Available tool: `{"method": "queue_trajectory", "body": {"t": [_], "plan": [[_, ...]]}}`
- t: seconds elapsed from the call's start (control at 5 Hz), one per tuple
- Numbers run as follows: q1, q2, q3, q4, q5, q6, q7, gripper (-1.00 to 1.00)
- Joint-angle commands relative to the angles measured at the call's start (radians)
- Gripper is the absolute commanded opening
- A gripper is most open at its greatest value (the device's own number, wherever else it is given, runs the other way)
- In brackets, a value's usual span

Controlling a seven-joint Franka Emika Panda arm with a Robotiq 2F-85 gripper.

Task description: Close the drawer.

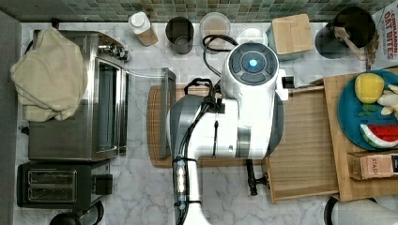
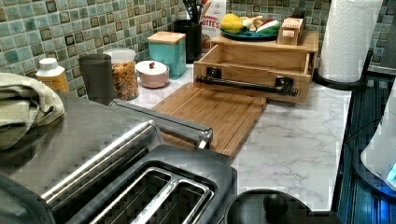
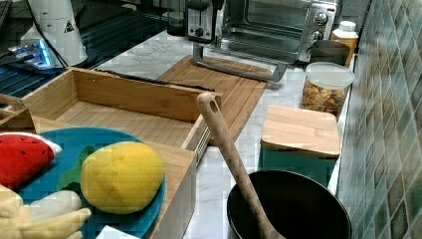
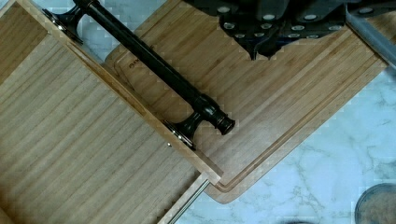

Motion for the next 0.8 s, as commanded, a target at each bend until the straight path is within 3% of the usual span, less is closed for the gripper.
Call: {"method": "queue_trajectory", "body": {"t": [0.2,0.4,0.8], "plan": [[-0.004,0.0,0.003,-0.001,-0.002,0.0,0.0,-1.0],[-0.004,0.0,0.003,-0.001,-0.002,0.0,0.0,-1.0],[-0.003,-0.071,0.02,-0.168,0.066,0.096,-0.273,-1.0]]}}
